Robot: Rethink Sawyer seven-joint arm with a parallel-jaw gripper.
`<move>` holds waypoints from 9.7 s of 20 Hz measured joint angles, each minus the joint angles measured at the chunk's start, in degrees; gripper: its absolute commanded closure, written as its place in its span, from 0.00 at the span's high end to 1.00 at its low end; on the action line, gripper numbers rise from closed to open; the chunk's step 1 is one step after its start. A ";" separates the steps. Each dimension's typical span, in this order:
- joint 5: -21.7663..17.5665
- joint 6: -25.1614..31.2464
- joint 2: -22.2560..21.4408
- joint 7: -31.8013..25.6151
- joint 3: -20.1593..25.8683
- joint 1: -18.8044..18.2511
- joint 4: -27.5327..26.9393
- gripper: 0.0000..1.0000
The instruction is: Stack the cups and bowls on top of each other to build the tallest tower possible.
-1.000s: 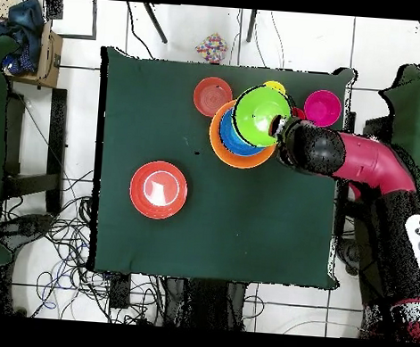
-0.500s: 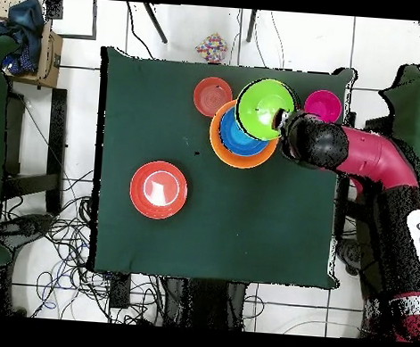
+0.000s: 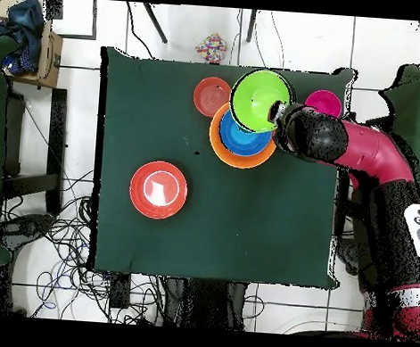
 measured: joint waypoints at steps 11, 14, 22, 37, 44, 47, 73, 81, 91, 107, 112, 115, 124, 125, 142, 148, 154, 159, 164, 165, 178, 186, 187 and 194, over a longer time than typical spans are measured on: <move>3.80 -0.02 1.95 0.00 7.17 -2.23 0.20 0.00; 3.87 -0.18 3.04 0.00 9.46 -2.95 0.25 0.00; 3.37 -1.08 4.63 0.00 11.68 -3.71 0.95 0.00; -4.73 -8.40 4.81 -0.01 11.83 -3.56 5.46 0.00; -7.18 -10.64 4.77 -0.01 12.02 -3.71 7.20 0.00; -7.21 -10.62 4.74 -0.01 12.89 -4.50 8.49 0.00; -8.01 5.92 9.76 -0.01 19.06 -12.26 13.89 0.00; -9.33 8.57 11.05 -0.78 19.29 -13.57 13.90 0.00; -8.97 15.22 8.87 -4.15 22.72 -22.21 15.36 0.00; -12.02 18.20 9.94 -6.11 23.07 -23.21 10.82 0.00; -12.99 18.20 11.71 -6.11 23.07 -21.98 9.42 0.00; -13.62 18.20 12.85 -6.11 23.07 -21.35 8.80 0.00; -13.82 18.20 14.00 -6.11 23.07 -21.18 8.53 0.00; -13.84 18.20 14.01 -6.11 23.06 -21.18 8.38 0.00; -13.84 18.95 14.03 -6.12 23.07 -21.18 5.18 0.00; -13.82 19.52 14.05 -6.12 23.06 -21.18 3.43 0.00; -13.82 19.98 14.05 -6.12 23.07 -21.18 3.13 0.00; -13.78 19.99 14.05 -6.12 23.08 -21.18 3.13 0.00; -13.47 20.00 14.05 -6.12 23.09 -21.17 3.10 0.00; -13.34 19.99 14.05 -6.12 23.12 -21.17 3.07 0.00; -10.39 21.08 12.91 -6.12 23.50 -21.17 3.08 0.00; -8.53 22.13 11.27 -6.12 24.05 -21.14 3.06 0.00; -8.47 22.25 11.13 -6.12 24.05 -21.11 3.02 0.00; -8.41 22.92 10.64 -6.12 24.07 -20.94 2.66 0.00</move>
